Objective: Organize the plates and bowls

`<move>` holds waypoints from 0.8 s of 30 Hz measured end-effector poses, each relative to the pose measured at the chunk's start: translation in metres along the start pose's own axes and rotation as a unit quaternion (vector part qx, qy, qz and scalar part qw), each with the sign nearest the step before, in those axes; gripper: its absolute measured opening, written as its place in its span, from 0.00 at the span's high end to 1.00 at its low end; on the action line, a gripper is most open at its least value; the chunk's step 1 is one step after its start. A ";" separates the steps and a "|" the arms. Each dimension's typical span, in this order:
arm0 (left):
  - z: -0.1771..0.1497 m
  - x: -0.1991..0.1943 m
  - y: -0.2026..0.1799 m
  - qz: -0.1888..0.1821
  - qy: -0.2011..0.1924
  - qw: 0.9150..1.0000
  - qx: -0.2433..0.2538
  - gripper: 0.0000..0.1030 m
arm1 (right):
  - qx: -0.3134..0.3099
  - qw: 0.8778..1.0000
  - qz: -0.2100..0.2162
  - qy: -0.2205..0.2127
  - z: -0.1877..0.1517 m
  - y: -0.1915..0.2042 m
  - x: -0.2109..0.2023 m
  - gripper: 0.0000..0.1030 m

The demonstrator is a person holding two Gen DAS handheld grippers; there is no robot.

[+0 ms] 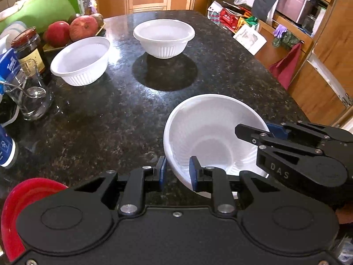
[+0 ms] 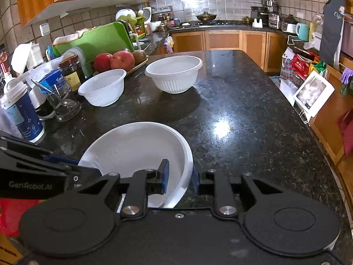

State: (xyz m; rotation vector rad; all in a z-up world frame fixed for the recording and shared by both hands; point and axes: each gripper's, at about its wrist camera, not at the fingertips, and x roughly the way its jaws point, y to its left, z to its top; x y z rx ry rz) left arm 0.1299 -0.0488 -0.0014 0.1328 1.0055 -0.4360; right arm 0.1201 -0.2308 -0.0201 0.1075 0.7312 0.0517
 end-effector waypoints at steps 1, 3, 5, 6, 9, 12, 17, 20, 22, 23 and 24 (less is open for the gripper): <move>0.000 0.000 0.000 0.000 0.000 1.000 0.002 0.69 | 0.001 1.000 0.000 -0.002 -0.001 0.001 -0.001 0.76; -0.001 -0.002 0.002 -0.004 0.000 1.000 0.004 0.69 | 0.007 1.000 0.002 -0.009 0.000 0.000 -0.005 0.75; -0.002 -0.005 0.005 -0.007 -0.002 1.000 0.005 0.69 | 0.014 1.000 -0.004 -0.017 0.001 0.000 -0.008 0.74; -0.002 -0.007 0.006 -0.008 -0.004 1.000 0.005 0.69 | 0.017 1.000 -0.006 -0.021 0.001 0.000 -0.010 0.74; -0.002 -0.013 0.009 -0.010 -0.010 1.000 0.007 0.69 | 0.026 0.999 -0.017 -0.031 0.003 -0.001 -0.013 0.74; 0.000 -0.018 0.013 -0.014 -0.016 1.000 0.005 0.69 | 0.035 0.998 -0.027 -0.041 0.006 -0.003 -0.018 0.74; 0.004 -0.033 0.018 -0.012 -0.035 0.999 0.004 0.69 | 0.026 0.997 -0.036 -0.066 0.013 -0.004 -0.036 0.74; 0.010 -0.044 0.019 -0.005 -0.051 0.999 0.008 0.69 | 0.011 0.996 -0.035 -0.079 0.022 -0.008 -0.049 0.74; 0.019 -0.047 0.019 -0.002 -0.058 0.998 0.007 0.69 | 0.004 0.996 -0.028 -0.084 0.032 -0.016 -0.057 0.74; 0.023 -0.048 0.019 0.000 -0.060 0.998 0.005 0.69 | 0.005 0.996 -0.022 -0.084 0.037 -0.022 -0.059 0.74; 0.029 -0.048 0.019 0.001 -0.060 0.998 0.003 0.69 | 0.008 0.996 -0.016 -0.083 0.043 -0.027 -0.060 0.74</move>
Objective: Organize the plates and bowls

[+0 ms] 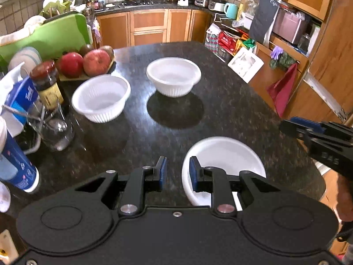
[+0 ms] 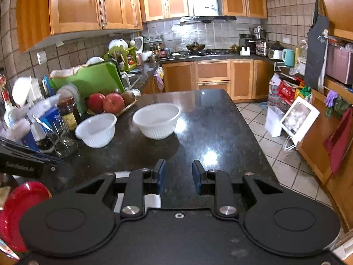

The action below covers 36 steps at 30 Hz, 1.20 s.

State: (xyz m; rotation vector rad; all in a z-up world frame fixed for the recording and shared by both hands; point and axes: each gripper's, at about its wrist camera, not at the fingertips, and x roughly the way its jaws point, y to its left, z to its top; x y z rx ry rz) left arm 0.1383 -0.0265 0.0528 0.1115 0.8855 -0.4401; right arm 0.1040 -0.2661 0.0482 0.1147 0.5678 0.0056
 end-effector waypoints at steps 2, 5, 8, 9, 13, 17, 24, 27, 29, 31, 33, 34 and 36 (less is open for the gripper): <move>0.011 0.001 0.000 0.002 -0.002 1.000 -0.002 0.69 | 0.017 1.000 0.022 0.009 0.014 -0.016 0.003 0.74; 0.029 0.004 -0.001 0.011 -0.010 1.000 -0.010 0.69 | 0.036 0.998 0.045 0.017 0.035 -0.035 0.013 0.74; 0.049 0.012 -0.003 0.029 -0.017 0.999 -0.027 0.69 | 0.017 0.999 0.048 0.016 0.058 -0.048 0.027 0.73; 0.055 0.015 -0.003 0.034 -0.019 0.999 -0.031 0.69 | 0.008 0.999 0.049 0.016 0.064 -0.050 0.032 0.73; 0.076 0.039 -0.005 0.055 -0.008 0.997 -0.050 0.69 | -0.024 0.997 0.066 0.031 0.088 -0.060 0.062 0.73; 0.096 0.067 0.000 0.060 0.019 0.995 -0.077 0.69 | -0.053 0.992 0.099 0.054 0.112 -0.066 0.097 0.73; 0.129 0.110 0.005 0.075 0.056 0.988 -0.123 0.69 | -0.062 0.984 0.132 0.103 0.150 -0.069 0.179 0.73; 0.139 0.127 0.009 0.090 0.063 0.984 -0.139 0.69 | -0.058 0.981 0.140 0.124 0.157 -0.067 0.214 0.73; 0.144 0.137 0.011 0.095 0.069 0.982 -0.147 0.69 | -0.058 0.977 0.148 0.139 0.159 -0.065 0.235 0.73; 0.145 0.147 0.013 0.099 0.078 0.980 -0.152 0.69 | -0.059 0.975 0.153 0.148 0.158 -0.063 0.250 0.73; 0.150 0.158 0.014 0.100 0.087 0.979 -0.156 0.69 | -0.065 0.973 0.157 0.156 0.158 -0.061 0.265 0.73; 0.150 0.163 0.014 0.102 0.091 0.978 -0.157 0.69 | -0.067 0.972 0.160 0.160 0.156 -0.060 0.271 0.73; 0.149 0.170 0.016 0.109 0.097 0.977 -0.159 0.69 | -0.070 0.969 0.167 0.166 0.154 -0.058 0.278 0.73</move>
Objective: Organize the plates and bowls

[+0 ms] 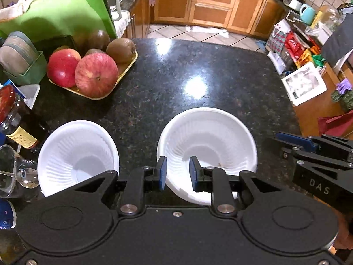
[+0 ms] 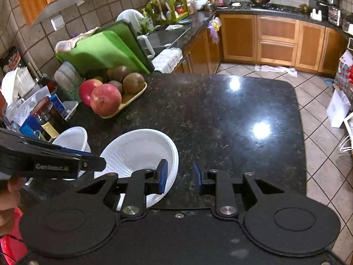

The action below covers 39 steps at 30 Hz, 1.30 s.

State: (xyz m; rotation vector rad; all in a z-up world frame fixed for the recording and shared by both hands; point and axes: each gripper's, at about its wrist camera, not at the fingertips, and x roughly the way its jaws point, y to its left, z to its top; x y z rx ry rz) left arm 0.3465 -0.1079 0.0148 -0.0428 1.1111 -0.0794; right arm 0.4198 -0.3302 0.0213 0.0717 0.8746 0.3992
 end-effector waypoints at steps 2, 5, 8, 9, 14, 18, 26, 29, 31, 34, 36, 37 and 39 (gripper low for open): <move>0.000 0.004 0.000 0.004 0.003 1.000 -0.004 0.69 | 0.003 1.000 0.008 0.006 0.001 -0.002 0.008 0.73; -0.002 0.004 0.002 0.003 -0.004 1.000 -0.006 0.69 | 0.003 1.000 0.016 0.012 -0.001 -0.002 0.015 0.73; 0.000 0.004 0.003 0.007 -0.007 1.000 -0.011 0.69 | 0.000 1.000 0.018 0.019 -0.001 0.000 0.022 0.73; 0.001 0.004 0.003 0.006 -0.008 1.000 -0.011 0.69 | -0.002 1.000 0.017 0.022 -0.002 0.001 0.024 0.73; 0.003 0.006 0.004 0.008 -0.010 1.000 -0.007 0.69 | -0.020 0.999 0.011 0.029 -0.006 0.008 0.031 0.74; 0.002 0.004 0.009 -0.005 -0.012 1.000 -0.012 0.69 | -0.029 0.999 0.003 0.028 -0.009 0.012 0.033 0.74; 0.002 0.018 0.006 0.004 0.004 1.000 -0.006 0.69 | -0.027 0.999 0.002 0.034 -0.011 0.013 0.036 0.77; 0.001 0.024 -0.001 0.015 0.005 1.000 0.005 0.69 | -0.030 0.999 -0.004 0.033 -0.011 0.015 0.038 0.78; 0.001 0.025 -0.006 0.025 0.001 1.000 0.018 0.69 | -0.035 0.999 -0.009 0.030 -0.012 0.016 0.038 0.78; 0.000 0.025 -0.008 0.027 0.002 0.999 0.024 0.75 | -0.032 0.999 -0.012 0.028 -0.012 0.017 0.037 0.80; -0.002 0.023 -0.006 0.021 0.005 1.000 0.022 0.76 | -0.030 0.999 -0.015 0.025 -0.012 0.018 0.036 0.81; -0.002 0.022 -0.004 0.016 0.006 1.000 0.019 0.76 | -0.030 0.999 -0.018 0.024 -0.013 0.018 0.035 0.82; -0.004 0.019 -0.001 0.009 0.006 1.000 0.016 0.76 | -0.029 0.999 -0.019 0.024 -0.014 0.019 0.032 0.83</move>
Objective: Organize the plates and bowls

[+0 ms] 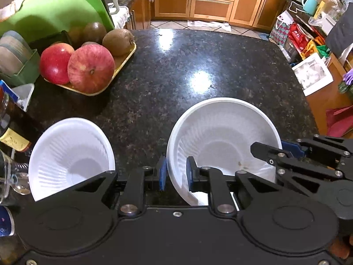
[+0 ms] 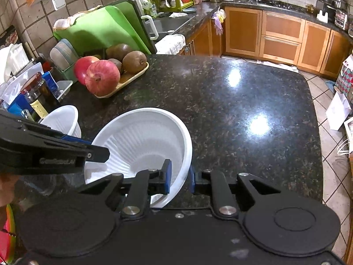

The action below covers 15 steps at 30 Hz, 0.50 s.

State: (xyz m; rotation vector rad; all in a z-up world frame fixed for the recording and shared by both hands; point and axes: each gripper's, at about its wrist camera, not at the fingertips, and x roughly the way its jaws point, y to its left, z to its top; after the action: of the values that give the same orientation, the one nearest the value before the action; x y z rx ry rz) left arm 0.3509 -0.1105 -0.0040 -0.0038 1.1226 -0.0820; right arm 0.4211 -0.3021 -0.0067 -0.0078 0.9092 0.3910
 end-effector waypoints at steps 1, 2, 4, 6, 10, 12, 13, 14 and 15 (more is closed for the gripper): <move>-0.001 -0.002 0.001 -0.002 -0.001 1.000 -0.001 0.76 | 0.002 1.000 0.001 0.000 -0.001 0.000 -0.002 0.83; -0.003 -0.005 0.001 -0.004 -0.004 1.000 -0.001 0.76 | 0.003 1.000 0.002 0.000 -0.002 0.001 -0.005 0.83; -0.007 -0.013 0.001 -0.006 -0.009 1.000 0.002 0.76 | 0.002 1.000 0.001 -0.003 -0.005 0.004 -0.011 0.83; -0.011 -0.021 0.001 -0.010 -0.014 1.000 0.005 0.76 | 0.000 1.000 -0.004 -0.009 -0.009 0.009 -0.020 0.83; -0.019 -0.040 0.001 -0.021 -0.029 0.999 0.011 0.76 | 0.000 1.000 -0.007 -0.025 -0.017 0.018 -0.045 0.83; -0.025 -0.051 0.001 -0.030 -0.035 0.999 0.014 0.76 | 0.000 0.999 -0.010 -0.035 -0.023 0.024 -0.061 0.83; -0.028 -0.057 0.001 -0.033 -0.037 0.999 0.016 0.76 | 0.000 0.999 -0.011 -0.041 -0.026 0.028 -0.070 0.83; -0.031 -0.063 0.002 -0.036 -0.039 0.998 0.019 0.76 | 0.001 0.999 -0.012 -0.045 -0.029 0.030 -0.078 0.83; -0.036 -0.069 0.002 -0.039 -0.041 0.998 0.023 0.76 | 0.001 0.999 -0.014 -0.050 -0.033 0.034 -0.087 0.83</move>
State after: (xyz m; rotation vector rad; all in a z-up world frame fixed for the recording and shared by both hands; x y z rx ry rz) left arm 0.2893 -0.1026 0.0425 -0.0105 1.0378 -0.1766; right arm 0.3362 -0.3042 0.0450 0.0004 0.8093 0.3617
